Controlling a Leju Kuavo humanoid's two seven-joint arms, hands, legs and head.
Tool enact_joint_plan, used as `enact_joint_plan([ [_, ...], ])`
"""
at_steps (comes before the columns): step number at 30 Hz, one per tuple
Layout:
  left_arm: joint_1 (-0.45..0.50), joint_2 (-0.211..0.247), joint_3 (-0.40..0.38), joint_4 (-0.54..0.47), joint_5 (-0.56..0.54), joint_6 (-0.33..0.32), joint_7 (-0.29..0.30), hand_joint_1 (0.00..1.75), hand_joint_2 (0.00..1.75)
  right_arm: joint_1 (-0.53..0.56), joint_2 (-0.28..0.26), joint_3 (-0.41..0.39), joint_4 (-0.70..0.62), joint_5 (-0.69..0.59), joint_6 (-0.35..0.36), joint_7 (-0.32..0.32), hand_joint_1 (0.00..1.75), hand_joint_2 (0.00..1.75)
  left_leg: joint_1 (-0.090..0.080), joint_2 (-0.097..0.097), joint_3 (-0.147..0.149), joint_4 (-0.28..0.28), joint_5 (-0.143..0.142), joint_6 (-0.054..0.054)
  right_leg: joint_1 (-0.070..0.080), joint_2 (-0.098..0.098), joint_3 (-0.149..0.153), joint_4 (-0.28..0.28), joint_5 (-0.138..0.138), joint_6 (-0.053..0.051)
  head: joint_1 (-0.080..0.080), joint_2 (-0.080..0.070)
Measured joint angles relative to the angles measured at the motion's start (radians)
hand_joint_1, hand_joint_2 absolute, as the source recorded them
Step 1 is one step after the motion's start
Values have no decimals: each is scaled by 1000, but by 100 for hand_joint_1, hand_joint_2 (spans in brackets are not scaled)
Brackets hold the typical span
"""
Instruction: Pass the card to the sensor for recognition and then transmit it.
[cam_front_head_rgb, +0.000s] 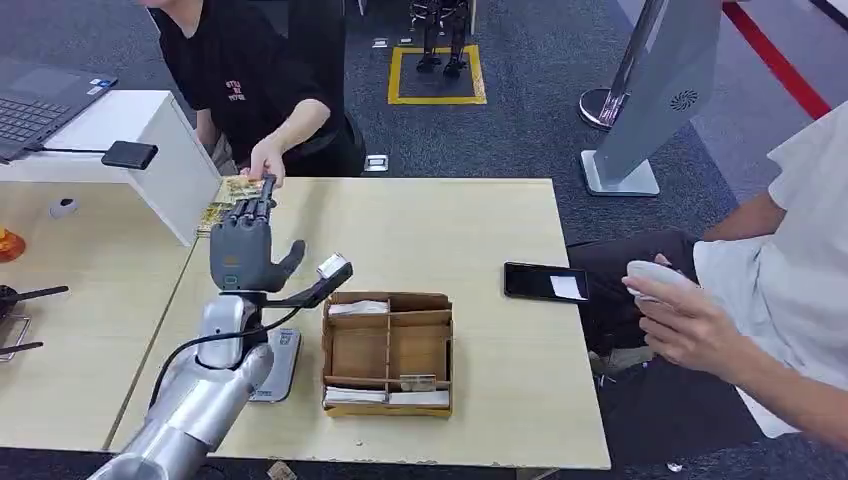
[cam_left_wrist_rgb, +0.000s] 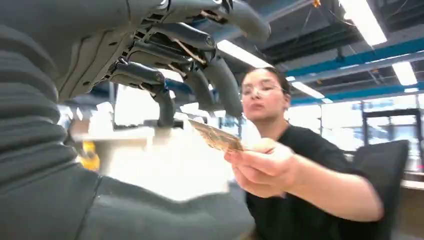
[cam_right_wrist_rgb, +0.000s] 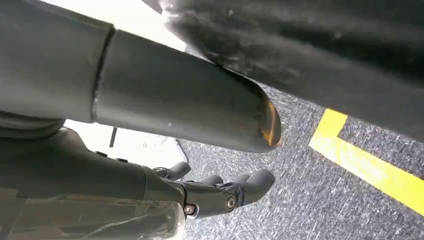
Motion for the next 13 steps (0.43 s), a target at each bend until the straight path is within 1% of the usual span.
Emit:
enact_joint_plan([
  [2, 36, -13, 0, -53, 78, -1, -39, 0, 0, 2, 0, 0, 0, -3, 0, -3, 0, 0, 0, 0, 0, 0, 0, 0, 0, 0, 0, 0, 0, 0, 0, 0],
  [4, 82, -25, 0, -127, 204, -3, -93, 0, 0, 4, 1, -1, -1, -10, 1, -3, 0, 0, 0, 0, 0, 0, -1, 0, 0, 0, 0, 0, 0, 0, 0, 0],
  [7, 154, -39, -2, -240, 350, -10, -150, 0, 0, 9, 4, -5, -5, -16, 2, -6, 0, 0, 0, 0, 0, 0, -1, 0, 0, 0, 0, 0, -1, 0, 0, 0],
  [11, 247, -47, -11, -391, 523, -18, -225, 0, 0, 16, 13, -16, -21, -24, 7, -9, 0, 0, 0, 0, 0, 0, -1, 0, 0, 0, -1, 0, -1, 0, 0, 0],
  [13, 285, -48, -16, -450, 612, -42, -266, 0, 0, 17, 19, -26, -30, -26, 14, -12, 0, 0, 0, 0, -1, 0, -1, 0, 0, 0, -1, 0, -1, 0, 0, 0],
])
